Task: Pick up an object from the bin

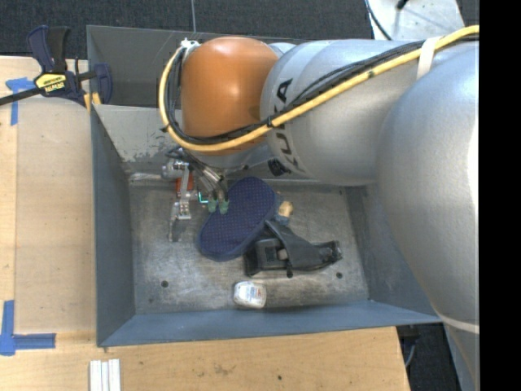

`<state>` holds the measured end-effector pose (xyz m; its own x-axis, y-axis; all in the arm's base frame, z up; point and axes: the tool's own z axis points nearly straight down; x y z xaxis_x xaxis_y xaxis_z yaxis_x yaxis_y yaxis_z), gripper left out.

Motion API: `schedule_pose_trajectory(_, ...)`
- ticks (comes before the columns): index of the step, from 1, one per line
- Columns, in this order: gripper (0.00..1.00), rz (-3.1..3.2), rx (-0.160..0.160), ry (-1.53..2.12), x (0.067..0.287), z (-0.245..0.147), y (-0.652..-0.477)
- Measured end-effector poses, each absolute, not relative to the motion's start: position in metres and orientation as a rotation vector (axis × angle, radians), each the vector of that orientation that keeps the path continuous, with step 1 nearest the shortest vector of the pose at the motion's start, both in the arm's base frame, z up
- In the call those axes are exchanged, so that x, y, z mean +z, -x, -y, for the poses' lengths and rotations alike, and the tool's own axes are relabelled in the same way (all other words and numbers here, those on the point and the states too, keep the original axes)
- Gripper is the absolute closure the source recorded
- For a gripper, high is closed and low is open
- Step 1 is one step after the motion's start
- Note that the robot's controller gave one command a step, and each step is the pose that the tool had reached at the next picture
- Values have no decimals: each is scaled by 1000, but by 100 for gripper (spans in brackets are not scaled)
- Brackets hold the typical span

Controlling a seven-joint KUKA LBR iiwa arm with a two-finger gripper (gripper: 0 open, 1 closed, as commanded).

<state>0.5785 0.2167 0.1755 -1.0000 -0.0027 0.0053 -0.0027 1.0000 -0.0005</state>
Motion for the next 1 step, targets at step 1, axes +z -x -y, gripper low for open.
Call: schedule_pose_trajectory(1, 0, 3138, 4, -90, 75, -147, -576)
